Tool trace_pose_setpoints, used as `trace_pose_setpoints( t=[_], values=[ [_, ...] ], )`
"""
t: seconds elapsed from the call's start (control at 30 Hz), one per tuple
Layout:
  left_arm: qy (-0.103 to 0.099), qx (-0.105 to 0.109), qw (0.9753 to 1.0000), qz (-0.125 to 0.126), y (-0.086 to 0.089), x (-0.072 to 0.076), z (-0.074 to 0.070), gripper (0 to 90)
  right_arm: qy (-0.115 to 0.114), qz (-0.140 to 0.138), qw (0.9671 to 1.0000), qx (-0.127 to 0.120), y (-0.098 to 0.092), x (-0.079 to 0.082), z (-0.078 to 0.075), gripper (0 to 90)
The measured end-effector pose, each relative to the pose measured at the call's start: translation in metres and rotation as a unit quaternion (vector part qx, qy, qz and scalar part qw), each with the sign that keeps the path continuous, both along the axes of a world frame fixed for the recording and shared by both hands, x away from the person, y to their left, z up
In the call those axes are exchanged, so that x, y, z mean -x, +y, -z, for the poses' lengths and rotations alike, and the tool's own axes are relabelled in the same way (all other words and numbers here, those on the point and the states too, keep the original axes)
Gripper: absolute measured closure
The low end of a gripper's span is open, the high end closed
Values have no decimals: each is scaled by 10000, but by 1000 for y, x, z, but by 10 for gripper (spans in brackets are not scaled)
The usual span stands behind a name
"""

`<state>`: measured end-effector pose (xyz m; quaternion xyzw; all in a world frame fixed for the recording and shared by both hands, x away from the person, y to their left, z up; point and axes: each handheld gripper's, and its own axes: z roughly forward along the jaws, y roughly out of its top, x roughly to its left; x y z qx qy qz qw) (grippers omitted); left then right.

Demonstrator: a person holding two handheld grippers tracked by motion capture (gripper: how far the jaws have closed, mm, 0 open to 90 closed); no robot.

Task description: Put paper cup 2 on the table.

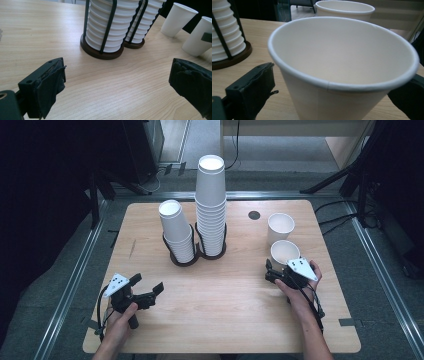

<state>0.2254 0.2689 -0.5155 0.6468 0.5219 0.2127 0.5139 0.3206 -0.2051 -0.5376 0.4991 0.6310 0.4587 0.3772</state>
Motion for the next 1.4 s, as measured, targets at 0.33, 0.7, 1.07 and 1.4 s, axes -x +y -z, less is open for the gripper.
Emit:
trace_pose_setpoints(
  t=[0.33,0.7,1.07,1.4],
  values=[
    [65,-158,9998,-58,4,4,1,8,-121,-214,9995,180,-11,21,-17,0],
    [161,-224,9994,-199,18,10,5,8,-359,-220,9988,236,-37,46,-30,0],
    [290,-307,9982,-425,41,21,11,8,-387,-9,9987,332,-68,61,-30,0],
    [385,-496,9959,-656,59,32,20,8,-235,242,9988,342,-93,72,-18,0]
  ],
)
